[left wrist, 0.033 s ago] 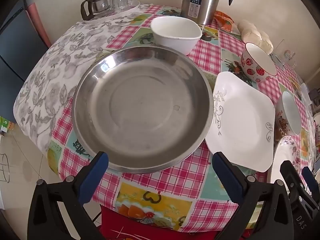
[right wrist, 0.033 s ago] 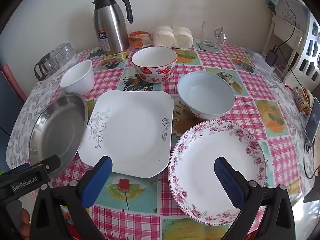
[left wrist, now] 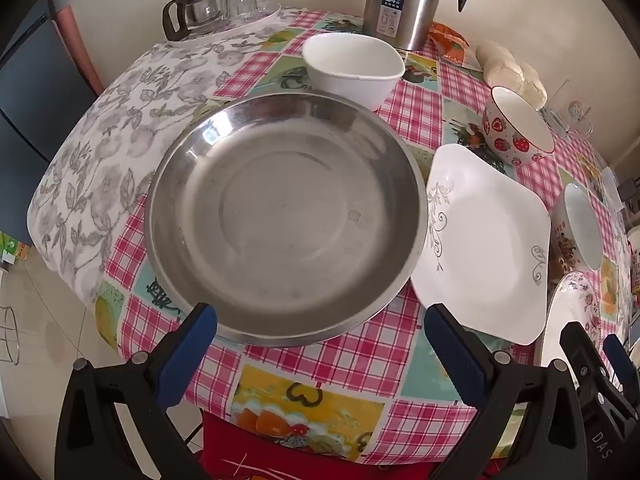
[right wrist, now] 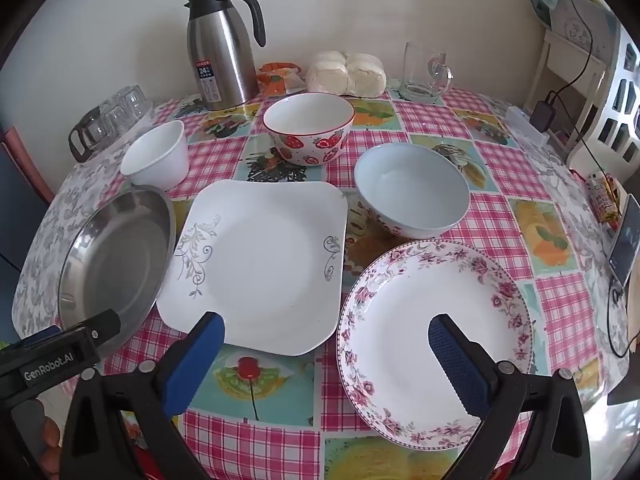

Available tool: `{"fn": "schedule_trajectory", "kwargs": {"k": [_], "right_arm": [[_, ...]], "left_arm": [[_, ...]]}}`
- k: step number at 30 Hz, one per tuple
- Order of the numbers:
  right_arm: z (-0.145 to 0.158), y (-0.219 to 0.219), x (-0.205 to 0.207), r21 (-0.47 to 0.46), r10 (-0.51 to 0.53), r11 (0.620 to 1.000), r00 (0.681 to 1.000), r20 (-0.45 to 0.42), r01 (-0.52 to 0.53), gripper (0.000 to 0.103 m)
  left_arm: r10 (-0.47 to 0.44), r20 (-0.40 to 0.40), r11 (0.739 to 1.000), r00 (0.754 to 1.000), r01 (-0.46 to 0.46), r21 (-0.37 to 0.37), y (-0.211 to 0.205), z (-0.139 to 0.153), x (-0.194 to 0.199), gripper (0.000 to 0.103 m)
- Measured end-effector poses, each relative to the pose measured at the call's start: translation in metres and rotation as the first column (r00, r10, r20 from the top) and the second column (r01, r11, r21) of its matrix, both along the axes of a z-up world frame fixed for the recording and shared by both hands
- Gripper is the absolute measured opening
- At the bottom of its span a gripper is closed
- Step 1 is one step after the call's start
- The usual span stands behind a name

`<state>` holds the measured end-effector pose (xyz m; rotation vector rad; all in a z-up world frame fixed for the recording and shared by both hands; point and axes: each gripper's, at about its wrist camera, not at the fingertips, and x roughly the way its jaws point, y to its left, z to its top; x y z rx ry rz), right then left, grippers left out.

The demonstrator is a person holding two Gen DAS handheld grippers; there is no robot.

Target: Organize plates and bowls

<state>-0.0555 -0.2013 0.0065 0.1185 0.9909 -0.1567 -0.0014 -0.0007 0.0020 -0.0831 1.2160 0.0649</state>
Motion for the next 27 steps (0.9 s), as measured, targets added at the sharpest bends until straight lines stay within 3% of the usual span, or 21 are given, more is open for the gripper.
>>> {"fn": "schedule_trajectory", "kwargs": {"k": [9,27], "right_arm": [[-0.0017,-0.0014,-0.0005,-0.004,-0.002,1.000,1.000,-0.003,0.002,0.103],[-0.0042,-0.0066,0.0000,0.007,-0.022,1.000,1.000,-0.020,0.023,0.103]], "left_arm": [[0.007,-0.011,1.000,1.000,-0.007,-0.005,-0.0035,0.0027,0.0000,0.103],[0.017,0.067,1.000,0.998,-0.017,-0.002,-0.0015,0.0096,-0.0002,0.103]]}}
